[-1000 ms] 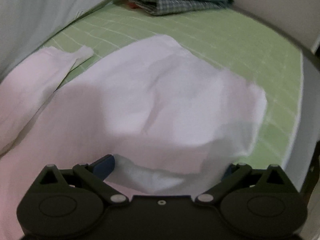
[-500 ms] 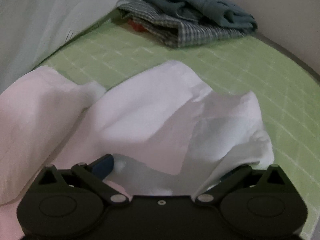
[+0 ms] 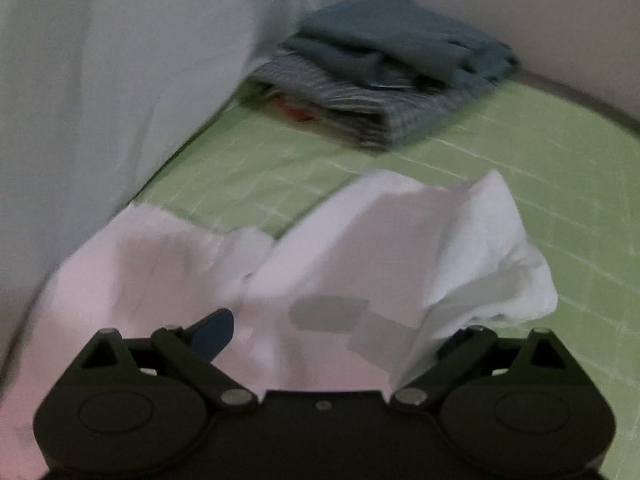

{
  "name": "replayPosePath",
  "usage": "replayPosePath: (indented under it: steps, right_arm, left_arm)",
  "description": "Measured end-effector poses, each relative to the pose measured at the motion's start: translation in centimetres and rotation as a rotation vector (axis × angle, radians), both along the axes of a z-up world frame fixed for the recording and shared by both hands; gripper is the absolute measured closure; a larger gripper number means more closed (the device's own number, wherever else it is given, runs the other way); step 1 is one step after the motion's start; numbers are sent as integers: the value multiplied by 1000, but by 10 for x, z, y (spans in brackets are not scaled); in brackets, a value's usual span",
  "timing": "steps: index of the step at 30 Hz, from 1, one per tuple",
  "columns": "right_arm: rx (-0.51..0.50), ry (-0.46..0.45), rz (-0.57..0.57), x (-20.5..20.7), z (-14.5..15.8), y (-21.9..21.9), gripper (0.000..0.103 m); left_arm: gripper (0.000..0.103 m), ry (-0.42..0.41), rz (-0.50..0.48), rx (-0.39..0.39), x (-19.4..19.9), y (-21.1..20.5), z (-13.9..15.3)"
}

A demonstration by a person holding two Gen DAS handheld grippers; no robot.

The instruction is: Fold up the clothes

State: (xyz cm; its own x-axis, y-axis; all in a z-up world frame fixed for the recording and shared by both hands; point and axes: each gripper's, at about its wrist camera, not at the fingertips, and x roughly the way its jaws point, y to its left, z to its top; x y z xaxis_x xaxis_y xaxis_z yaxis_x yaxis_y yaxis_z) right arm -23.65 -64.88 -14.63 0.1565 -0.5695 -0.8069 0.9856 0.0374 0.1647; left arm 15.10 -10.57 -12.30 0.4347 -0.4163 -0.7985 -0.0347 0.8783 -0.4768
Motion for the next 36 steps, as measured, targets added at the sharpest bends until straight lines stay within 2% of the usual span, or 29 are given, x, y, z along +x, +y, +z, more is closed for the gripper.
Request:
replayPosePath:
  steps: [4,7,13,17,20,23,25,28,30,31,33,36]
  right_arm:
    - [7,192,113,45,-6,-3,15]
    - [-68,320,205,67,2,16,17]
    - [-263,529,332,82,20,63,13]
    - [-338,597,342,86,30,76,12]
    - [-364,608,305,89,35,79,11]
    - [-429,638,310,98,35,88,8]
    - [-375,608,384,106,25,89,4]
    - [-279,553,494,118,9,89,5]
    - [-149,472,566,126,-6,83,9]
    - [-127,456,581,130,-12,81,13]
    - [-112,446,586,139,-22,77,13]
    - [-124,410,559,154,-23,57,12]
  left_arm:
    - [22,-33,-35,50,26,-38,7]
    - [21,-33,-38,92,45,-64,6]
    - [18,-37,-26,129,66,-89,7]
    - [17,-47,13,122,61,-85,13]
    - [17,-42,61,126,56,-71,15]
    - [17,-55,91,160,52,-58,19]
    - [17,-68,108,184,49,-50,22]
    - [17,-115,95,220,44,-48,32]
    - [17,-151,80,243,42,-48,40]
    - [17,-169,72,255,40,-48,44]
    - [16,-199,52,268,38,-49,50]
    - [15,-172,6,201,46,-55,45]
